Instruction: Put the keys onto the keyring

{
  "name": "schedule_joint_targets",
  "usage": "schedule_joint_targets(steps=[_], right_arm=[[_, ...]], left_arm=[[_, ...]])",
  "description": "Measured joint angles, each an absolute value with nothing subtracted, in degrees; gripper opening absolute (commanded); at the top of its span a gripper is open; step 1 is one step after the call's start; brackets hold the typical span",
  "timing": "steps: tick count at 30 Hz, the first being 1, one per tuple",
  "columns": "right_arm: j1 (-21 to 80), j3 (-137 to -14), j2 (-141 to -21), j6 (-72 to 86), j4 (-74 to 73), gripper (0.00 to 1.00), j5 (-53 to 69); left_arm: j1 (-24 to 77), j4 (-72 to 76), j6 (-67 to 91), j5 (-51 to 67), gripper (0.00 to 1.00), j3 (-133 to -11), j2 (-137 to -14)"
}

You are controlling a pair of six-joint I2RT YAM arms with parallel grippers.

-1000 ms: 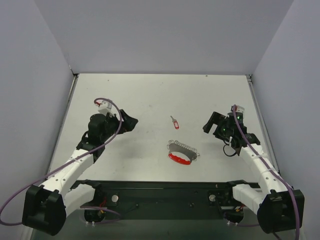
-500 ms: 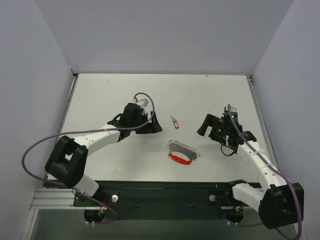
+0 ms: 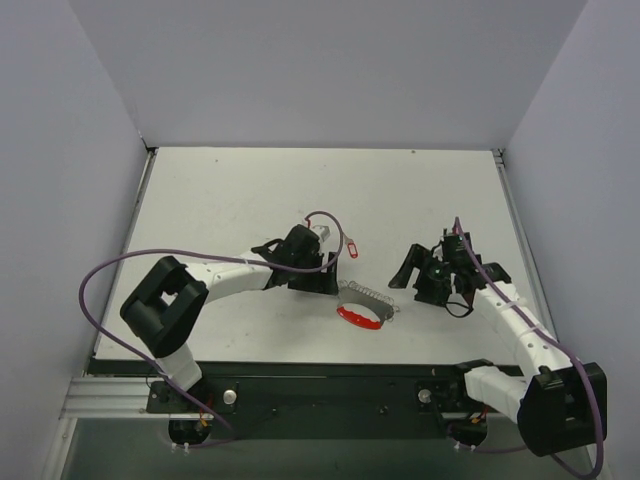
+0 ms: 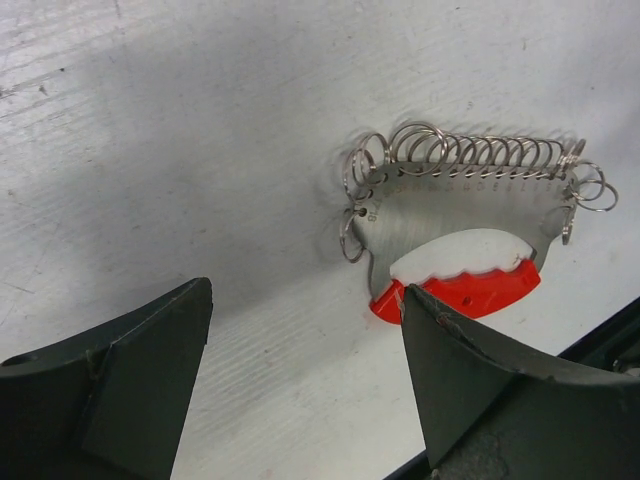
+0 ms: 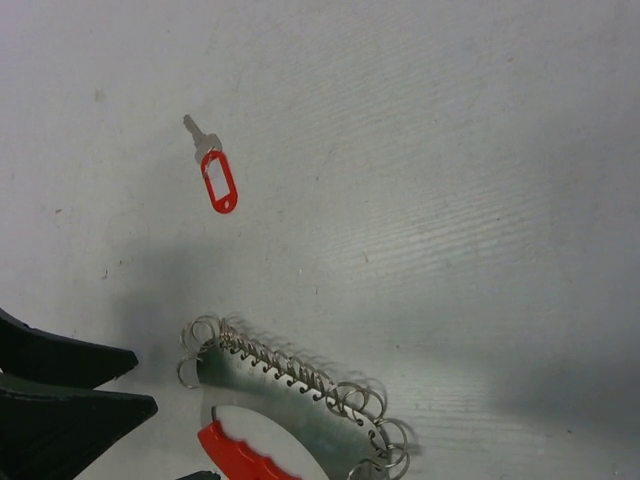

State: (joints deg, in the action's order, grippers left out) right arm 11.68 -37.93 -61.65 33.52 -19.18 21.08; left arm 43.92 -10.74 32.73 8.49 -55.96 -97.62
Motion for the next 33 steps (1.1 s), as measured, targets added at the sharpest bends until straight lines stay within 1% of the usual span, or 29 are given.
schedule_joint_targets(steps=[2,3,7,8,10,13,15,17,23,28,32,33], right_arm=[[11.7,-37.01,-61.06,34.52,-20.21,0.71,22.11],[11.73,-36.58,-60.86,34.87,-20.69,0.68,22.44],[11.73,-33.56,-60.18,36.91,-22.11,0.64,23.79],[11.73,-32.71,-60.12,37.45,-22.15,0.6,24.08],[11.73,-31.07,-60.1,38.33,-22.17,0.56,24.56],[11.7,-28.88,-60.12,39.68,-22.06,0.54,24.88],[11.49,-27.94,-60.16,40.66,-21.43,0.51,24.91],[10.83,-26.7,-60.34,41.69,-19.88,0.45,25.19],[7.33,-24.32,-62.13,43.92,-15.94,0.44,26.26],[7.09,-24.32,-63.66,44.1,-13.67,0.44,26.44],[7.09,-24.34,-63.64,44.14,-13.02,0.44,26.44],[7.09,-24.34,-63.64,44.14,-12.95,0.44,26.44]], left_arm=[[43.83,-11.18,32.27,7.53,0.86,-55.99,-97.62],[43.83,-11.46,32.12,7.2,0.86,-55.99,-97.62],[43.83,-11.84,31.24,6.31,0.86,-55.99,-97.62],[43.83,-11.88,31.03,6.15,0.86,-55.99,-97.62],[43.83,-11.99,30.74,5.78,0.86,-55.99,-97.6],[43.83,-12.27,30.48,5.17,0.86,-55.96,-97.51],[43.83,-12.34,30.24,4.93,0.86,-55.96,-97.36],[43.83,-12.36,29.89,4.67,0.86,-55.96,-97.12],[43.83,-12.67,29.21,3.4,0.86,-55.24,-95.37],[43.83,-12.75,29.1,3.07,0.85,-54.63,-95.09],[43.77,-10.96,29.56,4.93,0.81,-53.43,-95.09],[43.7,-10.22,29.8,5.67,0.77,-52.88,-95.09]])
